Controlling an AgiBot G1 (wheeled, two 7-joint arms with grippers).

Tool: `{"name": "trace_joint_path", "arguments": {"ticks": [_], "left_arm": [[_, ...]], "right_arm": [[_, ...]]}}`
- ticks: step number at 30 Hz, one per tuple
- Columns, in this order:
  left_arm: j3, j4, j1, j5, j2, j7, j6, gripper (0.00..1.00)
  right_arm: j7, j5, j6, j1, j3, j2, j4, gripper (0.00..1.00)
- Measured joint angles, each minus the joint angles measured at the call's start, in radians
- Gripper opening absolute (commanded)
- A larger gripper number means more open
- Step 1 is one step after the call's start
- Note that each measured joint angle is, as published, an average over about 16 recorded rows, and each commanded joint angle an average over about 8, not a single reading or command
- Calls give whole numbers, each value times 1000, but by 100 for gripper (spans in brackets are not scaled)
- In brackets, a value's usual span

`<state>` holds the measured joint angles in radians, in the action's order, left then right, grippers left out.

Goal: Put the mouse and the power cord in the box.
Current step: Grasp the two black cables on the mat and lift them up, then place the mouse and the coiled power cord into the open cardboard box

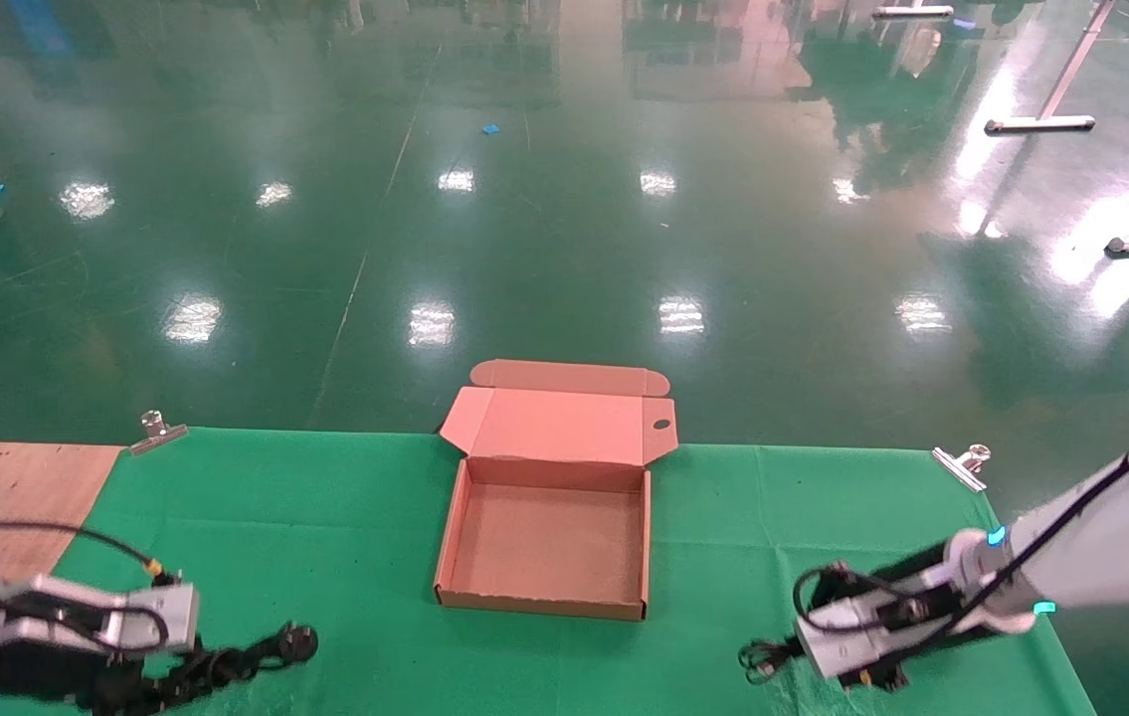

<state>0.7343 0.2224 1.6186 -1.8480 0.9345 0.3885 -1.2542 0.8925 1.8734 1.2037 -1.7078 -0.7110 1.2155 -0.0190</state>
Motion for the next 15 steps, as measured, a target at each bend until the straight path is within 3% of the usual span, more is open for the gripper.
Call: {"name": "trace_joint_path", "arguments": {"ticks": [9, 15], "left_arm": [[3, 107, 99, -10, 7, -16, -38, 0], [-10, 174, 153, 11, 36, 36, -43, 0]], "right_arm": [[-10, -29, 104, -124, 20, -5, -27, 0], [-46, -51, 156, -204, 35, 16, -39, 0]]}}
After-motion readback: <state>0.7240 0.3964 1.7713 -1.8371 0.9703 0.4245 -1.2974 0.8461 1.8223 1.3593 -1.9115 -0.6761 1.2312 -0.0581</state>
